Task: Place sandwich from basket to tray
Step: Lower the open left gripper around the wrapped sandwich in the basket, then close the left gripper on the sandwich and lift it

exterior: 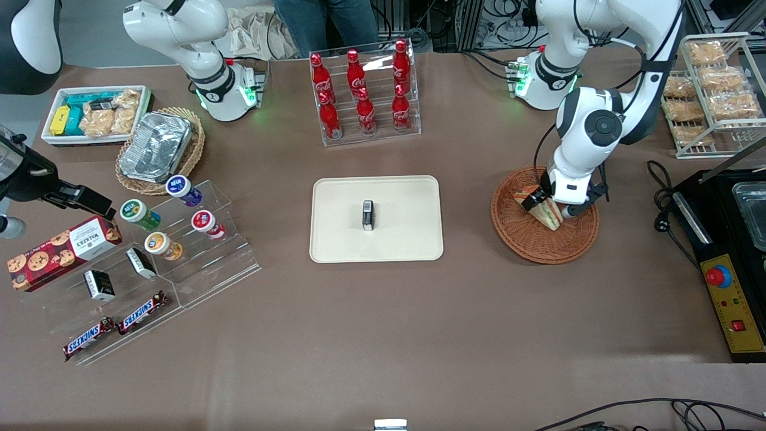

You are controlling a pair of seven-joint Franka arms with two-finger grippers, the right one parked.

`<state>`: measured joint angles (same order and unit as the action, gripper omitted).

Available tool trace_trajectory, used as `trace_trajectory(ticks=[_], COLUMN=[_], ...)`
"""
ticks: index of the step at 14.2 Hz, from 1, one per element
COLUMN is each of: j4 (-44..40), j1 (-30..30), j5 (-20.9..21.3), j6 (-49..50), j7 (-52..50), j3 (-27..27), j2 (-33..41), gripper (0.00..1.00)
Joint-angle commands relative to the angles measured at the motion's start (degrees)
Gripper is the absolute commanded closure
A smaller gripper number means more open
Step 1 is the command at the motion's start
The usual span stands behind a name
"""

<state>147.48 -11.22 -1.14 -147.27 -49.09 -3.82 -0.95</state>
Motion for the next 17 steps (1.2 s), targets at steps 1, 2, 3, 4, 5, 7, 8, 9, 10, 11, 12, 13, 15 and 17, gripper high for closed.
trace_trajectory(ticks=[1,2,3,4,5,7,8,9,10,11,12,13,15,17], j4=[0.4,0.3,-0.3,-1.0,-1.8,-4.5,-6.7,-9.5,-12.7,-16.5,-20.7,-25.1,-33.3,-38.9], j1=[-1.1,-1.0,-1.0,-1.0,-1.0,-0.8,-0.8,-0.8,-0.6,-0.6,-0.5,-0.4,-0.3,-0.3], j5=[0.4,0.6,0.6,0.6,0.6,0.6,0.6,0.6,0.7,0.7,0.7,0.6,0.0,0.1], j6=[-1.2,-0.9,-0.6,-0.1,0.8,5.4,8.8,12.6,16.4,21.2,26.5,31.6,39.6,44.8], j7=[-1.8,-1.7,-1.6,-1.8,-1.8,-1.5,-1.5,-1.4,-1.2,-0.4,0.6,2.5,5.0,6.5], j3=[0.1,0.1,0.1,0.1,0.1,0.1,0.1,0.1,0.1,0.1,0.1,0.3,0.5,0.5], j2=[-0.6,-0.6,-0.6,-0.7,-0.7,-0.3,-0.3,-0.3,-0.2,-0.3,-0.2,-0.1,-0.3,0.2], gripper=[0.23,0.55,0.76,0.92,1.0,1.0,1.0,1.0,1.0,1.0,1.0,1.0,1.0,1.0])
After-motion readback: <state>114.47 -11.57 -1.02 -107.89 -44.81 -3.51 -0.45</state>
